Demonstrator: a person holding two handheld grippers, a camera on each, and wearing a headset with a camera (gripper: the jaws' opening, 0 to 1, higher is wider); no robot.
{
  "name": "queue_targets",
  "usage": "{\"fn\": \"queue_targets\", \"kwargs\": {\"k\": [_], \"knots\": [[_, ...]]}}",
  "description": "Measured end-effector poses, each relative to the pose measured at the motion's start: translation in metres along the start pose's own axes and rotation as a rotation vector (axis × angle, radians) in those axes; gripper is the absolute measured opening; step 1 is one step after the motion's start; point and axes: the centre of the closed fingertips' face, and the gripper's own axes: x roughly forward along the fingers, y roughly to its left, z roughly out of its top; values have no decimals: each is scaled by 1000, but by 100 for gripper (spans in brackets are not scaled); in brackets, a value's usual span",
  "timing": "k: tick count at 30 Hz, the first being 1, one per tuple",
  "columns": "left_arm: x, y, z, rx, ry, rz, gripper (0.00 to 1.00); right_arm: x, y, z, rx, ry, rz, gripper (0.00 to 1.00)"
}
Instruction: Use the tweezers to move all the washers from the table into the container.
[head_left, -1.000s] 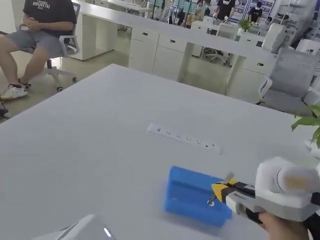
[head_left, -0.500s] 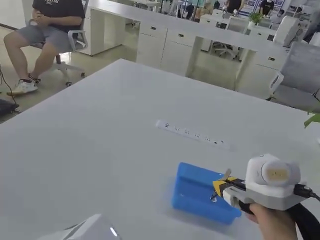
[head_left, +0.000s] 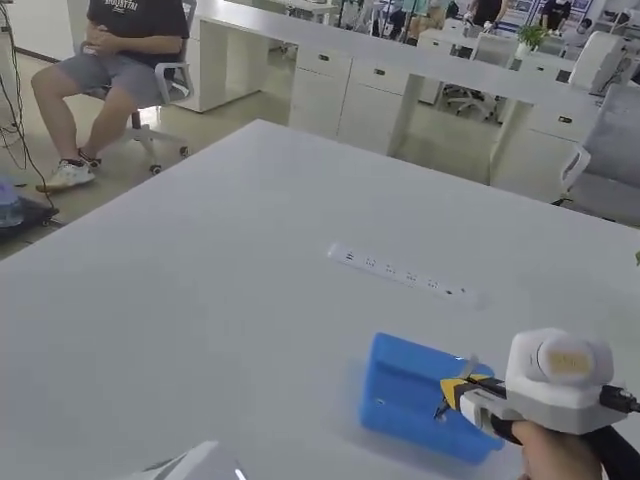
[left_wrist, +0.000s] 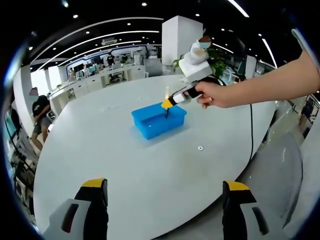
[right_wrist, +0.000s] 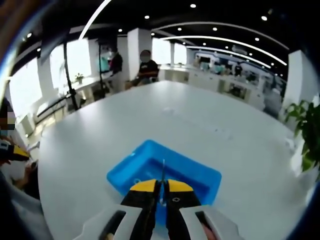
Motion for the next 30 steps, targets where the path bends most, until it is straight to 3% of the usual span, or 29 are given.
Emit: {"fn": "queue_targets", "kwargs": {"k": [15, 19, 21, 22, 30], "knots": [[0, 4, -3, 0, 12, 14, 98, 6, -1, -10, -11, 34, 6, 2], [0, 4, -4, 12, 18, 17, 97, 11, 1, -20, -20, 59, 15, 2], [-1, 4, -4, 11, 15, 18, 97, 9, 2, -17, -38, 36, 16, 2], [-1, 3, -4, 10, 15, 18, 97, 7, 3, -20, -37, 56, 14, 2], [0, 3, -3, 13, 13, 19, 97, 8, 2, -20, -36, 57, 11, 2]]}}
